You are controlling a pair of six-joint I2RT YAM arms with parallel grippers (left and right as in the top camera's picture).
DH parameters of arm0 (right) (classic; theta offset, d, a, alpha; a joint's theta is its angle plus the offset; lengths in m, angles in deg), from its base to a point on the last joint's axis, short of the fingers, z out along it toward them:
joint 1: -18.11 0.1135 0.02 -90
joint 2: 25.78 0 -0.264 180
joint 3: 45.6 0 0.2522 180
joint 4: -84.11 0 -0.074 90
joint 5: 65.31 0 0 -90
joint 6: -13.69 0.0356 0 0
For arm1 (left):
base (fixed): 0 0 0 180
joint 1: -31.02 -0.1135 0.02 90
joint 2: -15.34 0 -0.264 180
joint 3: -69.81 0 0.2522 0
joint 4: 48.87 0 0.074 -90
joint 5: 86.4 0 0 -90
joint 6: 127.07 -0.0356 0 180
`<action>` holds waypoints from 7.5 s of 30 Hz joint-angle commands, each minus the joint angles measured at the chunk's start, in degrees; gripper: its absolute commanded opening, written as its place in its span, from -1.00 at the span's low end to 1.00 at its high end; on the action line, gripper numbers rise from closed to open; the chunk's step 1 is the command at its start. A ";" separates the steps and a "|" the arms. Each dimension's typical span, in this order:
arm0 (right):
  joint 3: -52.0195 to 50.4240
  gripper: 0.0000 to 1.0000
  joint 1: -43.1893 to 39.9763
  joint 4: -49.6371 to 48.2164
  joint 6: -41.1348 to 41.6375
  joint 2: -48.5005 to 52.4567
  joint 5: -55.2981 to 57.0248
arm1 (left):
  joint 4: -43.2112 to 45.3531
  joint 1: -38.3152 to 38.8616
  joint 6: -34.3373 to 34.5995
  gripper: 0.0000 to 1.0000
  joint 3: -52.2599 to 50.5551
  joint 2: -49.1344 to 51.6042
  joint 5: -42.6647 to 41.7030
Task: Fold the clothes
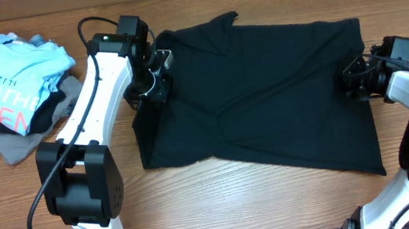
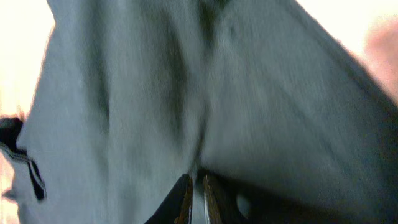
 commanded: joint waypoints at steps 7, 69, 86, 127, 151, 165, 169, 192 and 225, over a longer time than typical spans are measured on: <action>5.64 -0.91 7.30 1.22 0.48 -6.67 -2.97 | 0.46 0.11 -0.90 -0.92 1.29 -0.55 -0.55; 20.00 0.16 -0.46 55.12 -7.15 -28.48 11.28 | -0.02 0.09 -0.90 -0.92 2.25 -0.63 -0.72; -12.63 -0.12 -14.34 49.48 -2.67 -28.41 11.93 | -0.98 0.11 -0.90 -0.92 4.02 -0.63 -0.57; -12.31 -0.92 -15.34 37.16 -7.32 -30.25 -5.99 | -3.58 0.07 -1.31 -0.92 4.37 -4.72 3.21; -12.33 -0.92 -13.60 21.27 1.05 -25.35 -6.78 | 10.54 0.24 -1.75 -0.91 4.35 -4.70 3.10; -12.33 -0.92 -12.02 13.35 6.64 -24.00 -4.33 | 21.55 0.63 -1.53 -0.90 4.35 -4.48 2.93; -12.33 -0.92 -12.02 12.81 6.60 -23.98 -4.31 | 21.53 0.63 -1.55 -0.89 4.22 -4.46 5.03; -12.31 0.47 -14.19 7.54 -0.17 -23.23 -11.13 | 7.63 -3.04 -0.37 0.48 4.22 -2.45 7.23; -12.33 -0.08 -13.97 7.87 -15.89 -13.20 2.01 | 13.57 -2.51 -1.75 0.56 -3.72 -2.43 -0.79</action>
